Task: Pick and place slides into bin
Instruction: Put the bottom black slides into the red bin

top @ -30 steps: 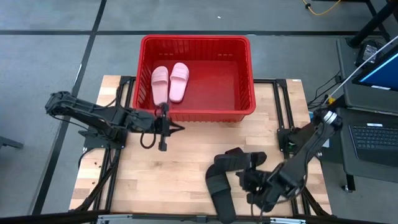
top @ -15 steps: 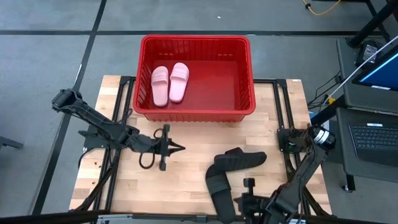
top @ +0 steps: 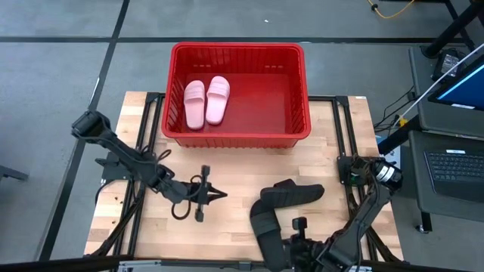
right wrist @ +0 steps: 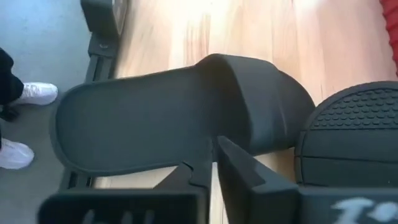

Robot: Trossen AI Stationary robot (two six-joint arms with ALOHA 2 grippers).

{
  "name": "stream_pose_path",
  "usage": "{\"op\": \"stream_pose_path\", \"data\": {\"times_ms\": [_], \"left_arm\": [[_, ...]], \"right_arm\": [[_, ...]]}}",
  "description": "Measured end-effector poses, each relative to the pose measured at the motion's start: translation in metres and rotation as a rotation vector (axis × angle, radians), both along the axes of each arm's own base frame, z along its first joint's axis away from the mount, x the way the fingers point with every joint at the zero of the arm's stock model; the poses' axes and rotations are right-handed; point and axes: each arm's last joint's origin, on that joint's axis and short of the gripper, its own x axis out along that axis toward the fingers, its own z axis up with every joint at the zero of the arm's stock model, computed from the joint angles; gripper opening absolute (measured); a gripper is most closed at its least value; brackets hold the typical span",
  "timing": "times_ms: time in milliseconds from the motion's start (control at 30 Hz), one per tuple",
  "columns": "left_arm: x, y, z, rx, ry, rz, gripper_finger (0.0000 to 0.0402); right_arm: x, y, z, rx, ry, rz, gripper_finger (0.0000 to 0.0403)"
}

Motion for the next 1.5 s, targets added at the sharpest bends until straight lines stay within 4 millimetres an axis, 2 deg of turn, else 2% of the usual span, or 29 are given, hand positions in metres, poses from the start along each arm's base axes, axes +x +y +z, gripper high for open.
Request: {"op": "stream_pose_path", "data": {"times_ms": [300, 533, 900, 1200, 1500], "left_arm": [[0.000, -0.019, -0.014, -0.037, 0.008, -0.042, 0.0002], [-0.003, -0.028, -0.019, -0.020, 0.019, -0.061, 0.0002], [-0.005, -0.030, -0.018, -0.020, 0.012, -0.062, 0.0003], [-0.005, -0.030, -0.018, -0.024, 0.007, -0.062, 0.0003], [-0.005, -0.030, -0.018, -0.032, 0.006, -0.060, 0.0002]], "right_arm": [[0.014, -0.012, -0.001, 0.021, -0.006, -0.079, 0.0099], [0.020, -0.027, -0.019, 0.018, 0.008, -0.154, 0.0136], [0.025, -0.027, -0.022, 0.059, 0.015, -0.161, 0.0138], [0.032, -0.031, -0.037, 0.014, 0.046, -0.182, 0.0138], [0.037, -0.040, -0.039, -0.017, 0.068, -0.206, 0.0138]]}}
